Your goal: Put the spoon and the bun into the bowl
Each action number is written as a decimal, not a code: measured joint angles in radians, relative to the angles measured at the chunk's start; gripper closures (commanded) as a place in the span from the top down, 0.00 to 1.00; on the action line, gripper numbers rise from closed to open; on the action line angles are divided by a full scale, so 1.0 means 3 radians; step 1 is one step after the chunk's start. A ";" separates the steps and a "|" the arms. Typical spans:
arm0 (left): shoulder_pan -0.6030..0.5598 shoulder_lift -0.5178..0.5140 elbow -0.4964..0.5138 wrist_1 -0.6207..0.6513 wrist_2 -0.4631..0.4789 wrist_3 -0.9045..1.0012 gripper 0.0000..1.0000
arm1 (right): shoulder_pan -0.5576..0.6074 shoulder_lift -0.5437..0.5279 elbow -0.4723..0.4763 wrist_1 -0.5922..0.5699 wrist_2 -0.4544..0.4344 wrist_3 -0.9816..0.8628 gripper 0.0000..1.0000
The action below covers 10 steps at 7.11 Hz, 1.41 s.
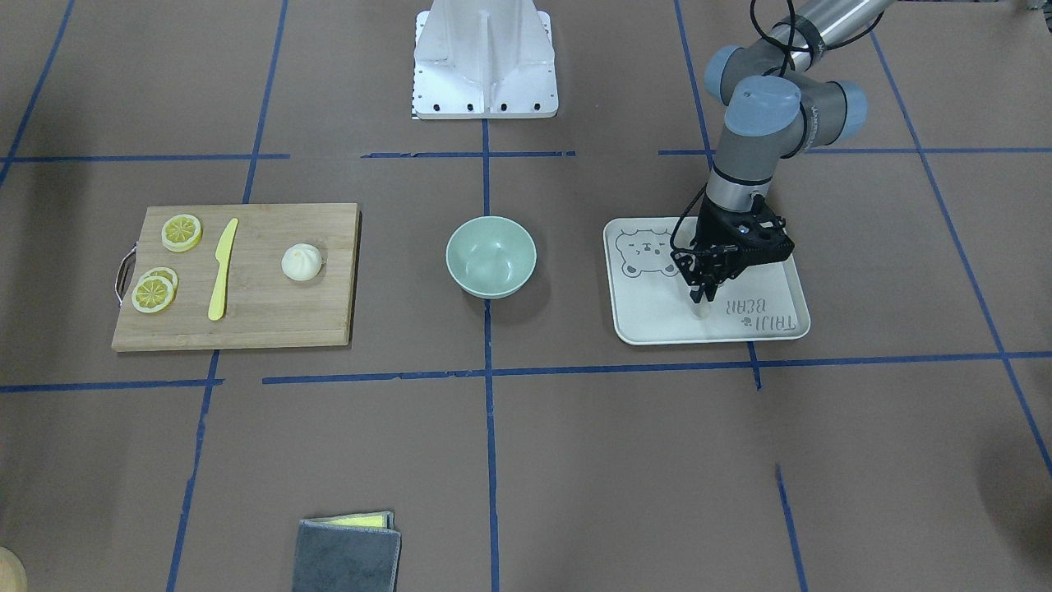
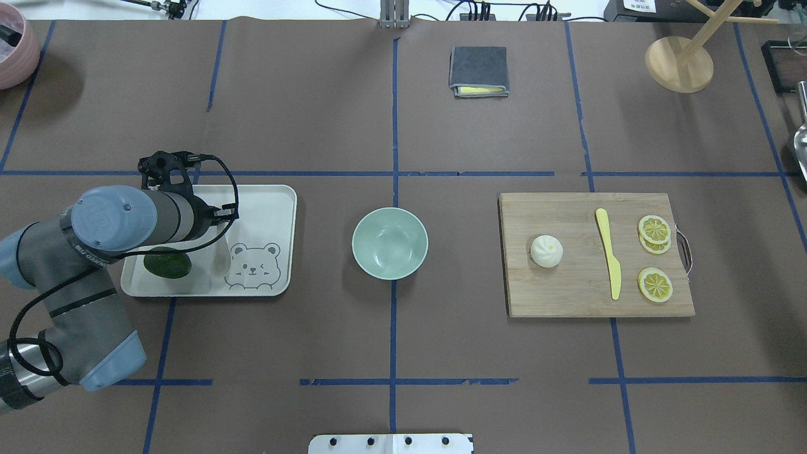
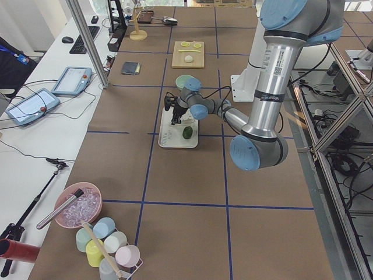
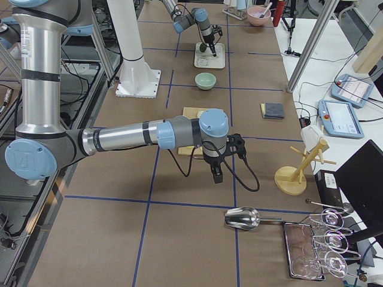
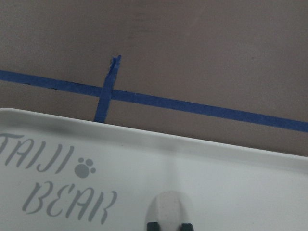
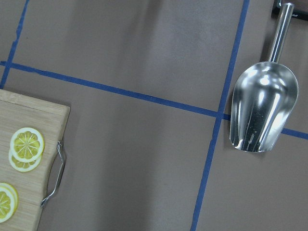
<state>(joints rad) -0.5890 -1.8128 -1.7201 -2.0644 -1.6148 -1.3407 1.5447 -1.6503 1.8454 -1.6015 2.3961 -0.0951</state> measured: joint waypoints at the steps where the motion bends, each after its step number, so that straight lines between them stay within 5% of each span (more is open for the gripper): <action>1: -0.0003 -0.0015 -0.0051 0.0034 -0.0001 0.0007 0.00 | 0.0000 -0.0001 0.0000 0.0000 0.0000 0.0000 1.00; 5: 0.0019 -0.0852 -0.0276 0.1446 -0.0012 -0.0432 0.00 | 0.0000 -0.0001 0.0000 0.0000 0.0000 0.0000 1.00; 7: 0.0142 -0.1517 0.0035 0.1971 -0.0012 -0.1058 0.00 | 0.0000 -0.0002 -0.0001 0.0000 0.0000 0.0000 1.00; 10: 0.0352 -0.2135 0.0644 0.2073 0.0004 -0.1656 0.00 | 0.0000 -0.0006 -0.0005 0.0000 0.0000 0.0000 1.00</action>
<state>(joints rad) -0.4833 -2.4534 -1.5268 -1.4425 -1.6135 -1.8374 1.5447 -1.6520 1.8439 -1.6015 2.3961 -0.0951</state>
